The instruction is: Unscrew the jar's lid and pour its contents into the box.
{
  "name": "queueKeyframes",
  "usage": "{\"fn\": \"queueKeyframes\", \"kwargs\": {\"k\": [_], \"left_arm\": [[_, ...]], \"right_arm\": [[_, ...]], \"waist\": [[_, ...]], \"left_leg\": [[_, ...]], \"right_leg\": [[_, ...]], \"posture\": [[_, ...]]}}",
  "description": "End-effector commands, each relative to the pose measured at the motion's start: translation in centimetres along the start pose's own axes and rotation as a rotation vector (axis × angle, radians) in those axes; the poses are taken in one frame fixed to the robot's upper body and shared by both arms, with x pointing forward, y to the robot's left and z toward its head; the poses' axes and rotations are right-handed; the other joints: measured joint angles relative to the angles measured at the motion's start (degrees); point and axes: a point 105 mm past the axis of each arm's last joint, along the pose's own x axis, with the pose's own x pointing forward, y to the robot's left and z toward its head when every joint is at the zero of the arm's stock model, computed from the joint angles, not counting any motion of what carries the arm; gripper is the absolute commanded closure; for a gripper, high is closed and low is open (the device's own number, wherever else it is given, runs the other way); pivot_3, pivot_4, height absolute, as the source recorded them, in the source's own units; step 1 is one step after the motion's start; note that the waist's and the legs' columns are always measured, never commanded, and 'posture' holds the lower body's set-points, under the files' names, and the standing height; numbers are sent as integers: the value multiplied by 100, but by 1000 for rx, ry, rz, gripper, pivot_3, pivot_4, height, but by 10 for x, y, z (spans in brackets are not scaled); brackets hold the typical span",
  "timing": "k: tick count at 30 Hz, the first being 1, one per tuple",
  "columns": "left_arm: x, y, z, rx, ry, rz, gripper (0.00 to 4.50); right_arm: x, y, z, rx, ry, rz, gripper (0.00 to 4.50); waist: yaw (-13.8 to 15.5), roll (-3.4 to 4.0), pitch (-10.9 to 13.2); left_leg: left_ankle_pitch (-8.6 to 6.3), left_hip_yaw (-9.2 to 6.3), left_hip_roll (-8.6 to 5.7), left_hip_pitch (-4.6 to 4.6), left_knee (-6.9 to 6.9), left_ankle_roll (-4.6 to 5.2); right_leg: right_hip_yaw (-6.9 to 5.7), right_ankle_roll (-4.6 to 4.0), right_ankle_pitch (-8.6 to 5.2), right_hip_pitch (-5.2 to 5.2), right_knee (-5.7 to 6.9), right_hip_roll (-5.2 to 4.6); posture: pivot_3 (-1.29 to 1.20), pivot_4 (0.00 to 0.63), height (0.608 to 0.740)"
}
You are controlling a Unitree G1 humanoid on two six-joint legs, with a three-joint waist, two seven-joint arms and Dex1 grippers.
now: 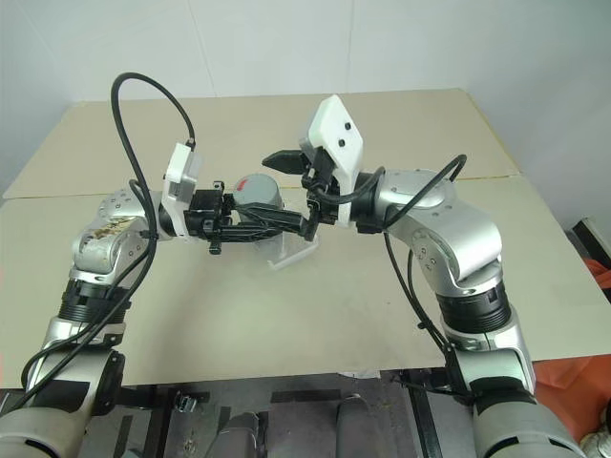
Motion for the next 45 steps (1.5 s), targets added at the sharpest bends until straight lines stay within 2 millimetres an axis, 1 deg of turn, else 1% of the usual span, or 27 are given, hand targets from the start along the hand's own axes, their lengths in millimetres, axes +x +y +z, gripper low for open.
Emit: {"fn": "queueKeyframes", "kwargs": {"k": [1, 10, 20, 26, 30, 34, 42, 45], "left_arm": [[-2, -2, 15, 62, -17, -22, 2572], [-3, -3, 15, 69, -12, -25, 2572], [-3, -6, 13, 75, -1, -39, 2572], [-2, -8, 11, 74, -1, -44, 2572], [-1, -11, 9, 72, 4, -54, 2572], [-2, -11, 10, 75, 4, -47, 2572], [-3, -12, 9, 73, 6, -38, 2572], [-3, -11, 10, 73, 6, -35, 2572]], "right_arm": [[-16, -9, 9, -35, -26, -61, 47], [-25, 2, 3, -27, -10, -7, 47], [-24, 11, 12, -5, -60, 48, 47], [-13, 17, 12, 5, -62, 73, 47], [-2, 12, 10, 17, -37, 45, 47], [1, 12, 12, 19, -39, 54, 47], [1, 15, 12, 22, -29, 80, 47], [1, 15, 13, 21, -30, 80, 631]], "waist": [[4, 0, 0], [1, 0, 0], [9, 0, 0], [1, 0, 0], [0, 0, 0], [9, 0, 0], [3, 0, 0], [3, 0, 0]], "left_leg": [[0, 0, 0, -1, 0, 0], [0, 2, 0, -1, 0, 0], [0, 1, 0, -2, 0, 0], [0, 1, 0, 0, 0, 0], [0, 0, 0, 0, 0, 0], [0, 0, 0, -1, 0, 0], [0, 0, 0, -1, 0, 0], [0, 0, 0, -1, 0, 0]], "right_leg": [[0, 0, 0, 0, -1, 0], [0, 0, 0, 0, -1, 0], [0, 0, 0, 0, -1, 0], [0, 0, 0, 0, 0, 0], [0, 0, 0, -1, 0, 0], [0, 0, 0, 0, -1, 0], [0, 0, 0, 0, -1, 0], [0, 0, 0, -1, 0, 0]], "posture": [[0, 150, 740], [0, 150, 740], [0, 150, 740], [0, 150, 740], [0, 150, 740], [0, 150, 740], [0, 150, 740], [0, 150, 740]]}}
